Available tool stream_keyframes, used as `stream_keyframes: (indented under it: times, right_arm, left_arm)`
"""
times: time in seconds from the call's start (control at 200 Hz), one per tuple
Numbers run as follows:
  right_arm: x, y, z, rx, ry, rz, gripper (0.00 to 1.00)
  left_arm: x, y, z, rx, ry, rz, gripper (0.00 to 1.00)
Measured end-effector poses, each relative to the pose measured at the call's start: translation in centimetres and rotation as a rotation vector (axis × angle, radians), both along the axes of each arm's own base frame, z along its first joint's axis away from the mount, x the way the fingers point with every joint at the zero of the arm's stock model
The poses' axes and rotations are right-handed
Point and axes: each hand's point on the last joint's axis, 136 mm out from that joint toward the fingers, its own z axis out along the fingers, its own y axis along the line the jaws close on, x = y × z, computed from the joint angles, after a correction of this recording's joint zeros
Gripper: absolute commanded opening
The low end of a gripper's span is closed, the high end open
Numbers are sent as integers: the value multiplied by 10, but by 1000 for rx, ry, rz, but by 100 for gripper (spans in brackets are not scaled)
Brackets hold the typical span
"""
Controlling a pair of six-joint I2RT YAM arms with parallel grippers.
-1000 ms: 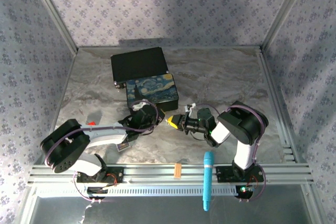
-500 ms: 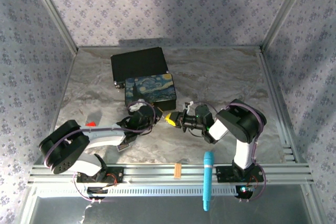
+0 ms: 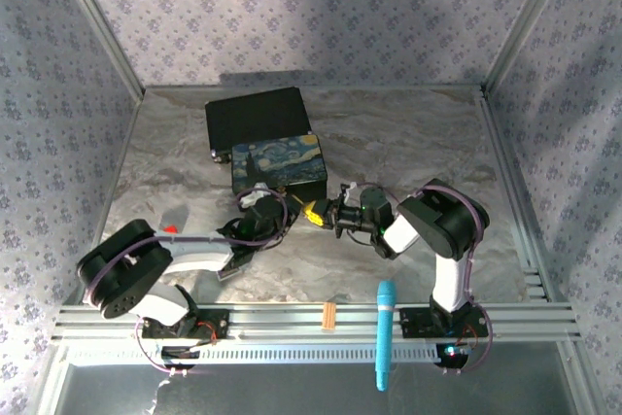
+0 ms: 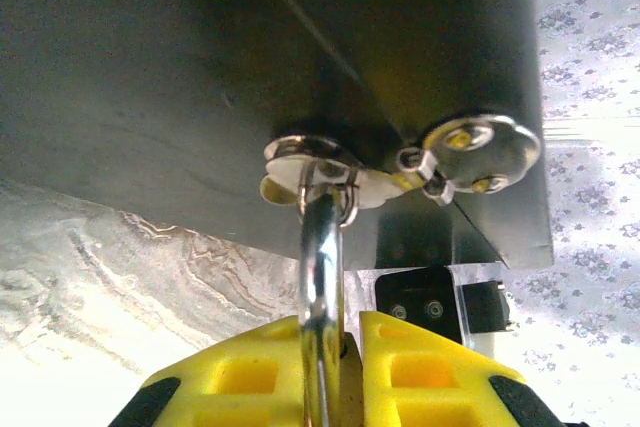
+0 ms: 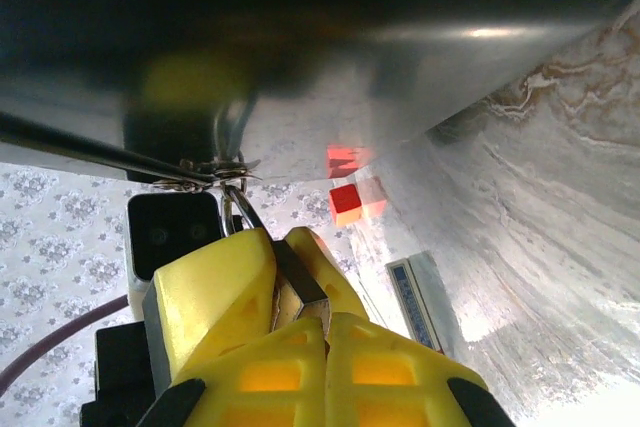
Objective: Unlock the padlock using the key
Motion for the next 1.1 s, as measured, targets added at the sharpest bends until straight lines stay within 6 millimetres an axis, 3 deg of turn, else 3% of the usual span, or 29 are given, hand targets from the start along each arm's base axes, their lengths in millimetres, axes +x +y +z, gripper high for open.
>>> stream_keyframes:
  times: [0.17, 0.49, 0.575, 0.715, 0.955, 1.104]
  right_arm:
    - [2, -2, 1, 3, -4, 8, 0]
    - [-3, 0, -8, -41, -37, 19, 34]
    - [-10, -9, -15, -78, -41, 1, 40]
    - [-22, -30, -11, -137, -91, -26, 49]
    - [-35, -49, 6, -352, -266, 17, 50]
    - [-48, -50, 25, -611, -554, 110, 47]
  left_arm:
    - [1, -2, 0, -10, 1, 2, 0]
    - [-6, -2, -8, -5, 44, 5, 0]
    - [-10, -4, -8, 6, 65, -15, 0]
    - [-22, -2, -11, 45, 106, -58, 0]
    - [-32, 2, -21, 88, 163, -84, 0]
    - [-32, -1, -18, 96, 179, -94, 0]
